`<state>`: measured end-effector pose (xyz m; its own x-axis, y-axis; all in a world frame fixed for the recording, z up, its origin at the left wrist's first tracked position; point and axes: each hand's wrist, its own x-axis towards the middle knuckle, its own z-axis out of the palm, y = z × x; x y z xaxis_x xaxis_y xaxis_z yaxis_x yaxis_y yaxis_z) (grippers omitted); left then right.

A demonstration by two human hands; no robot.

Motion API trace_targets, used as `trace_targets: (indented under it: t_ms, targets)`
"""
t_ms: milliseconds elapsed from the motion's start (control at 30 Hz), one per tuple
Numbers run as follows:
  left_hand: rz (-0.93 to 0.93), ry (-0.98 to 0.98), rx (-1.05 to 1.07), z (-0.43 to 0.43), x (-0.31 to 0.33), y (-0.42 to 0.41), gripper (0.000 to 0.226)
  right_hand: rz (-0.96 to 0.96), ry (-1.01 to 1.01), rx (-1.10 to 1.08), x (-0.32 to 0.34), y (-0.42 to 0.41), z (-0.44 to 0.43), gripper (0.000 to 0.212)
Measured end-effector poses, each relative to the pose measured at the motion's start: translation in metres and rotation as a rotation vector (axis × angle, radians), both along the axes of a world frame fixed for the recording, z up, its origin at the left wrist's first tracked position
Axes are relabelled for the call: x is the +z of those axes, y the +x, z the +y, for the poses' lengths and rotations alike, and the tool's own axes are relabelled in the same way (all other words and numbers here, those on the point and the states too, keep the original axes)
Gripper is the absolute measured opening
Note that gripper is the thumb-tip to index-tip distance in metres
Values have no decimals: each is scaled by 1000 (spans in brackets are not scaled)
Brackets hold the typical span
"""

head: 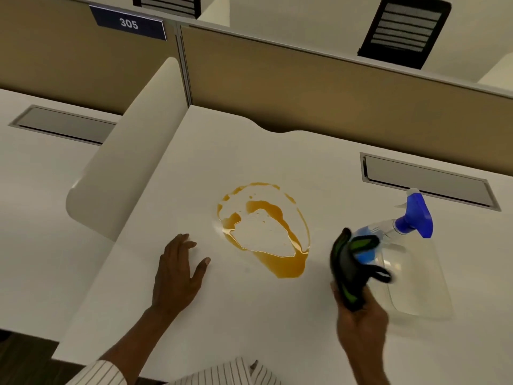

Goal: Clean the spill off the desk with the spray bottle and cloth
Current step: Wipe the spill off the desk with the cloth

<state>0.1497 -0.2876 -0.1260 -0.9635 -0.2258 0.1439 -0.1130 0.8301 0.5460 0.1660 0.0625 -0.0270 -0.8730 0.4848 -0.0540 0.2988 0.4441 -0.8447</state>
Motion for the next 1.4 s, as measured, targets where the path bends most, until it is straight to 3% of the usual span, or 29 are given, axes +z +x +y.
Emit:
trace_targets:
  t_ms: [67, 200, 267, 467, 767, 1033, 1200, 1400]
  targets:
    - [-34, -45, -38, 0, -9, 3, 59, -55, 195, 65, -32, 3, -19, 45]
    - [-83, -104, -78, -5, -17, 3, 63, -278, 340, 271, -72, 6, -60, 88]
    - [-105, -124, -97, -10, -18, 4, 65, -260, 410, 334, -86, 7, -68, 97]
    - [-144, -179, -113, -12, -20, 4, 69, -322, 595, 375, -108, -19, -72, 79]
    - [-142, -201, -135, -13, -21, 3, 66, -365, 736, 517, -114, 10, -62, 85]
    - [-138, -211, -161, -14, -18, 5, 65, -388, 664, 327, -107, -39, -87, 71]
    - [-149, -206, -159, -15, -17, 3, 66, -318, 756, 515, -107, -19, -112, 77]
    - [-145, -218, -156, -16, -17, 3, 66, -307, 815, 657, -108, 15, -78, 87]
